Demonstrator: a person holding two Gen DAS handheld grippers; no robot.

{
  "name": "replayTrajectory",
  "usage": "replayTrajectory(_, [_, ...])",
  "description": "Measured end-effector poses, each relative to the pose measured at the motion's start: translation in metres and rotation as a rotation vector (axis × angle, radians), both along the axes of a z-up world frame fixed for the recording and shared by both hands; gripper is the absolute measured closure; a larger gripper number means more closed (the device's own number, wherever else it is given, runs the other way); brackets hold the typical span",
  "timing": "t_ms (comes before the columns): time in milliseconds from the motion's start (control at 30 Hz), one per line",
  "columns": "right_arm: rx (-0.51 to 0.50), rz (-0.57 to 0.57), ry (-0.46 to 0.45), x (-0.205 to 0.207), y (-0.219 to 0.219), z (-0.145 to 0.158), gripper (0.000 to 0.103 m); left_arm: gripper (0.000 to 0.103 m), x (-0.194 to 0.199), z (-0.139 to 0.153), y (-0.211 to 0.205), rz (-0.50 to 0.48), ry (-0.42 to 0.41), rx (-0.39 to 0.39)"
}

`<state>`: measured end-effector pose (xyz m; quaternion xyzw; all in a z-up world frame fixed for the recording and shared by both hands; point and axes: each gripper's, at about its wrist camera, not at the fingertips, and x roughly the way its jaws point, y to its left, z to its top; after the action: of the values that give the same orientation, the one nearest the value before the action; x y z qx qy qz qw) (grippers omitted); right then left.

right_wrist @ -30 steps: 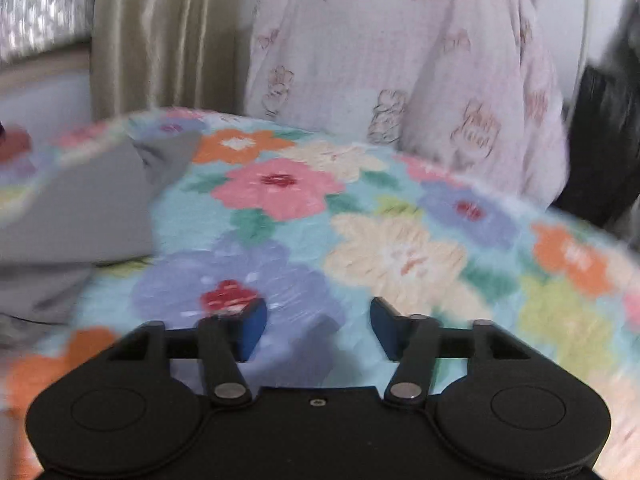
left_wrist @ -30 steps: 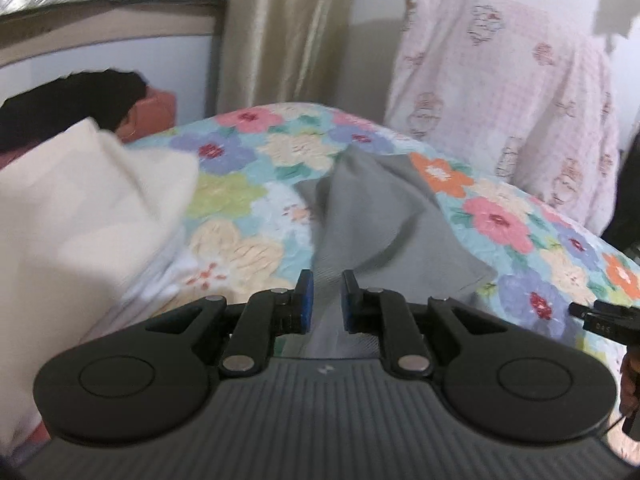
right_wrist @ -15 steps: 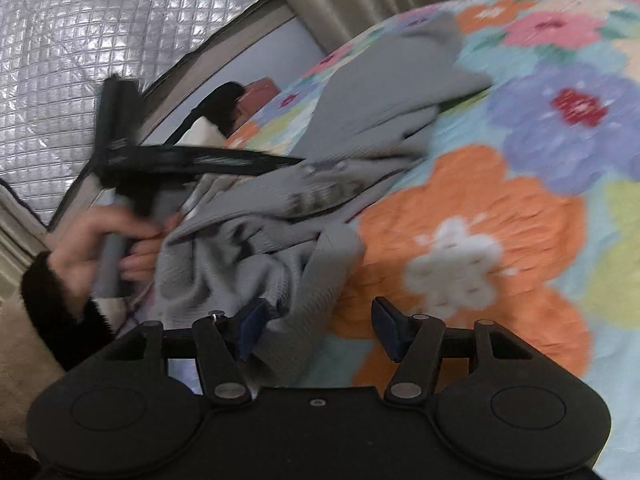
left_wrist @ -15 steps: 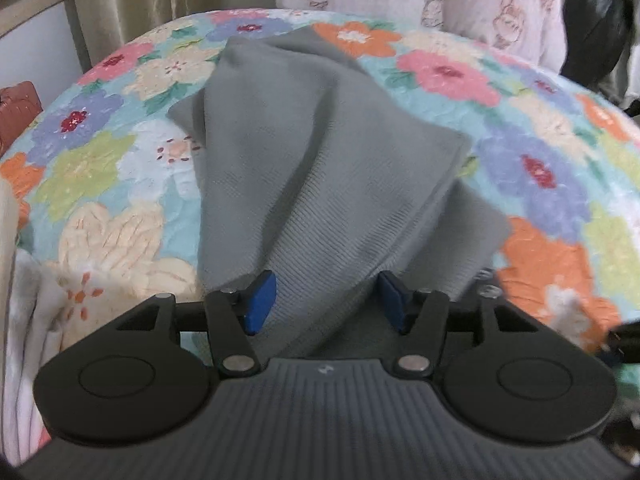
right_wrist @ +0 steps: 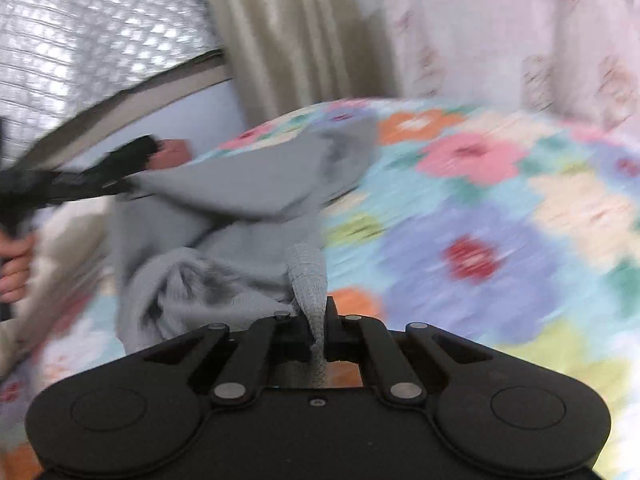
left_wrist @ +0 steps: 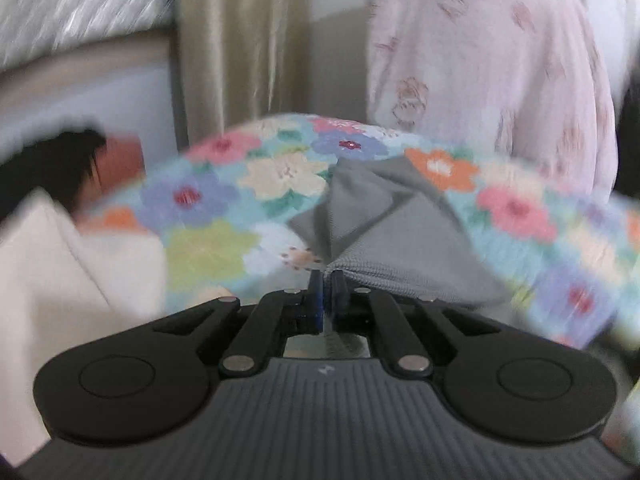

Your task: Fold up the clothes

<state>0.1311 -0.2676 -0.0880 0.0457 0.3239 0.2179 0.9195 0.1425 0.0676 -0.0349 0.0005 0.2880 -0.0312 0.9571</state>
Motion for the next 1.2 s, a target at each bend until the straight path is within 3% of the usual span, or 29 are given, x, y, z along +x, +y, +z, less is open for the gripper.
replayTrajectory(100, [-0.044,-0.053,-0.009,0.011,-0.022,0.010,0.099,0.100,0.002,-0.008,0.001,0.005,0.031,-0.098])
replayTrajectory(200, [0.006,-0.085,0.063,0.035,-0.057,0.007,0.100,0.100,0.004,-0.010,-0.004,0.088,0.020,-0.082])
replayTrajectory(267, [-0.028,-0.148,0.076,0.051,-0.080,0.010,0.100,0.100,-0.002,-0.002,-0.005,0.113,-0.013,-0.117])
replayTrajectory(400, [-0.097,-0.216,-0.042,0.059,-0.107,0.053,0.100,0.100,-0.021,0.025,-0.013,0.097,-0.096,-0.210])
replayTrajectory(500, [-0.122,-0.287,-0.175,0.047,-0.118,0.096,0.100,0.103,-0.051,0.049,-0.031,0.093,-0.132,-0.205])
replayTrajectory(533, [-0.113,-0.304,-0.182,0.045,-0.124,0.101,0.100,0.103,-0.064,0.054,-0.037,0.072,-0.127,-0.217])
replayTrajectory(633, [-0.077,-0.309,-0.089,0.040,-0.141,0.094,0.100,0.103,-0.087,0.050,-0.050,0.031,-0.060,-0.237])
replayTrajectory(800, [-0.163,-0.343,0.171,0.040,-0.158,0.025,0.099,0.103,-0.075,0.014,-0.050,-0.013,0.075,-0.277])
replayTrajectory(867, [-0.113,-0.390,0.208,0.036,-0.165,0.013,0.091,0.100,-0.061,0.007,-0.047,-0.038,0.081,-0.299])
replayTrajectory(933, [-0.068,-0.414,0.190,0.031,-0.168,0.011,0.082,0.099,-0.041,0.003,-0.047,-0.055,0.076,-0.293])
replayTrajectory(1000, [-0.019,-0.405,0.127,0.028,-0.166,0.019,0.079,0.090,-0.018,0.002,-0.052,-0.095,0.071,-0.266])
replayTrajectory(1100, [0.046,-0.333,0.038,0.033,-0.153,0.037,0.067,0.051,0.013,-0.003,-0.063,-0.176,0.099,-0.273])
replayTrajectory(1133, [0.067,-0.305,0.010,0.036,-0.148,0.044,0.066,0.033,0.021,-0.008,-0.069,-0.214,0.127,-0.298])
replayTrajectory(1167, [0.087,-0.269,-0.007,0.038,-0.142,0.049,0.065,0.024,0.029,-0.015,-0.074,-0.244,0.160,-0.318])
replayTrajectory(1200, [0.102,-0.224,-0.004,0.041,-0.135,0.051,0.061,0.024,0.036,-0.025,-0.080,-0.255,0.202,-0.326])
